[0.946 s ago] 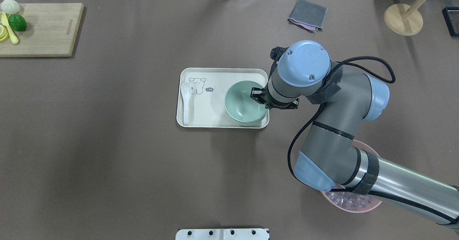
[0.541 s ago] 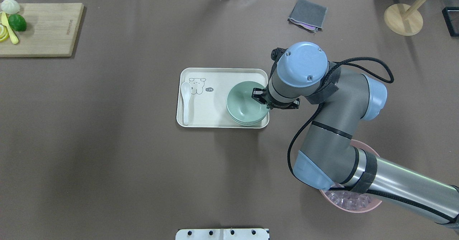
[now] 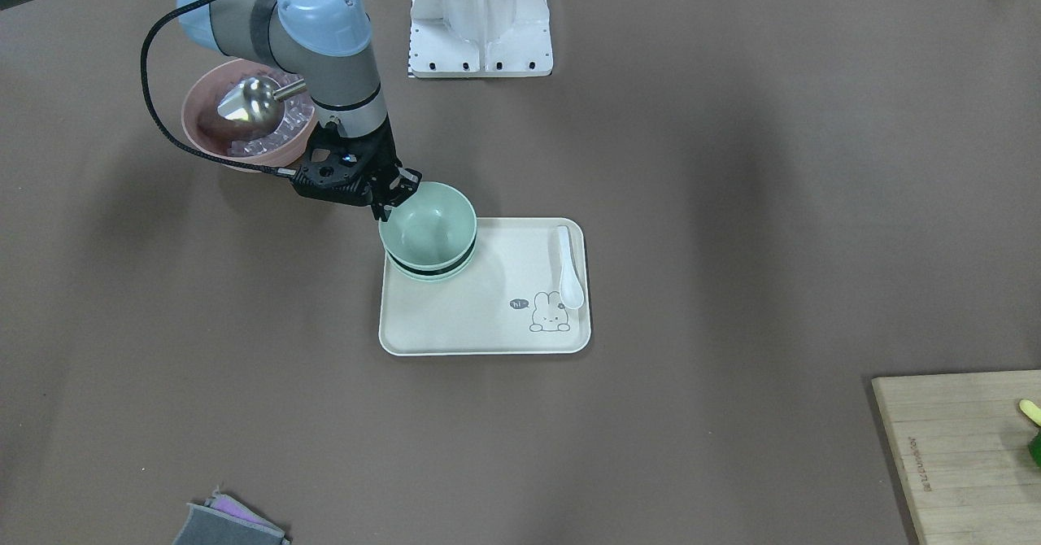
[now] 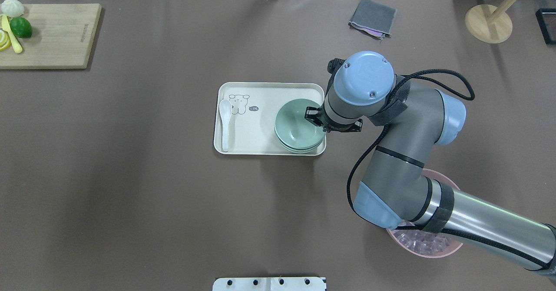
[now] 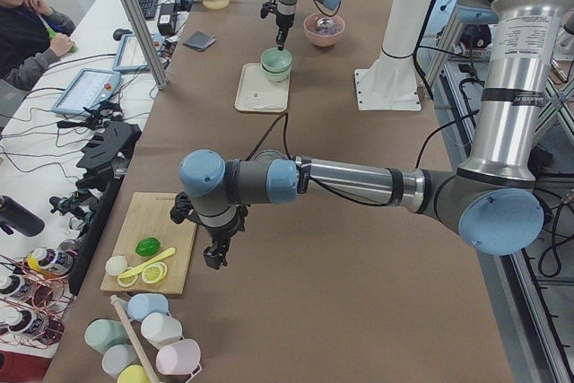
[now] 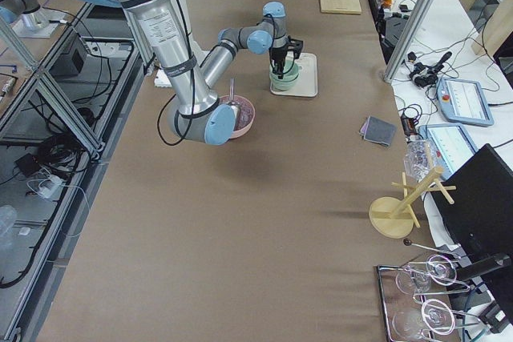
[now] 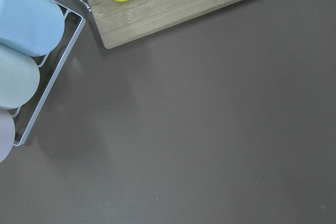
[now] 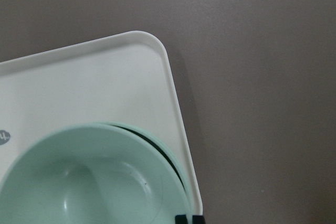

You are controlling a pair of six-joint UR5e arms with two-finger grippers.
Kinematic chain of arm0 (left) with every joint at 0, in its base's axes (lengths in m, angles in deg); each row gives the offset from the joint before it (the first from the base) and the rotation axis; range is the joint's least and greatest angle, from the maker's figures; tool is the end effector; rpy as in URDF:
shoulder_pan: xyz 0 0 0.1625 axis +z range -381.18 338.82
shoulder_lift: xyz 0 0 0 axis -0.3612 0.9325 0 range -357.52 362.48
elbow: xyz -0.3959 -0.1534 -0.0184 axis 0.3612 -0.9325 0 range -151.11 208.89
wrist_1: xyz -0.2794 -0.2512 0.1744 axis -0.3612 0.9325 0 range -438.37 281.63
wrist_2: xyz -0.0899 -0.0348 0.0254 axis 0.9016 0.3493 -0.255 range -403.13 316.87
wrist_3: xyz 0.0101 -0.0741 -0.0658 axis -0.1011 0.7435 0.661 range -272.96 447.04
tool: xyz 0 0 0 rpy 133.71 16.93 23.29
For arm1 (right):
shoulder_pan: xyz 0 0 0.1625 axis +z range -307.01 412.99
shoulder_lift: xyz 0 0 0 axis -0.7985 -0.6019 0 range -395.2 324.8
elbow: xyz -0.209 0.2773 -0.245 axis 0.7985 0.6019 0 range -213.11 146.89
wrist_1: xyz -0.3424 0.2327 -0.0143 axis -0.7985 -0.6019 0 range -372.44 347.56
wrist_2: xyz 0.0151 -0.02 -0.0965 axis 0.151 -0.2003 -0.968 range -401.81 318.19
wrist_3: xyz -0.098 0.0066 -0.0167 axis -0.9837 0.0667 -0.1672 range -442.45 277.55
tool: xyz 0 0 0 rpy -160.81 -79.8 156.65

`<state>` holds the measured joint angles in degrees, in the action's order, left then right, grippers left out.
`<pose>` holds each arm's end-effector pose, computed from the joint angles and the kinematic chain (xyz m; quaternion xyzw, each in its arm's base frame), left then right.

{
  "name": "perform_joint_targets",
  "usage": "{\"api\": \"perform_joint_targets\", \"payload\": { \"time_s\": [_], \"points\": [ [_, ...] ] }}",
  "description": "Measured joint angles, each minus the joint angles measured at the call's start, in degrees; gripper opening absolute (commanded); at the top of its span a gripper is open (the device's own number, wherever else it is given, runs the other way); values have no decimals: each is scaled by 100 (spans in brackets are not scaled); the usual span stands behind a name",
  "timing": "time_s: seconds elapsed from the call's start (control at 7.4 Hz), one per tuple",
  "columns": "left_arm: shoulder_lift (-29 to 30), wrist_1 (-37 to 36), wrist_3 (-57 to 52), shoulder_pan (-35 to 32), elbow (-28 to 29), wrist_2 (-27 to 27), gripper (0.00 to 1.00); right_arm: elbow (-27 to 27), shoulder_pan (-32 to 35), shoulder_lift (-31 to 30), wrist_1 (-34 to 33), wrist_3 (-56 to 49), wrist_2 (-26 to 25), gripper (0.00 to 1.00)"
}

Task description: Stack green bowls together

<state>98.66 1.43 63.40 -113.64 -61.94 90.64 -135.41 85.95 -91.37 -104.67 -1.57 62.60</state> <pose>-0.0873 -0.5273 0.6146 0.0590 0.3688 0.1601 0.9137 -0.4840 -0.4432 0.2331 0.0246 -0.3879 0.1442 0.9100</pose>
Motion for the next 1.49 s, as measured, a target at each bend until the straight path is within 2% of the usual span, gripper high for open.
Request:
{"api": "perform_joint_targets", "payload": {
  "time_s": [0.41, 1.49],
  "points": [
    [-2, 0, 0, 1, 3, 0, 98, 171, 0, -10, 338, 14, 0, 0],
    [1, -8, 9, 1, -8, 8, 98, 201, -12, -70, 373, 7, 9, 0]
  ]
}}
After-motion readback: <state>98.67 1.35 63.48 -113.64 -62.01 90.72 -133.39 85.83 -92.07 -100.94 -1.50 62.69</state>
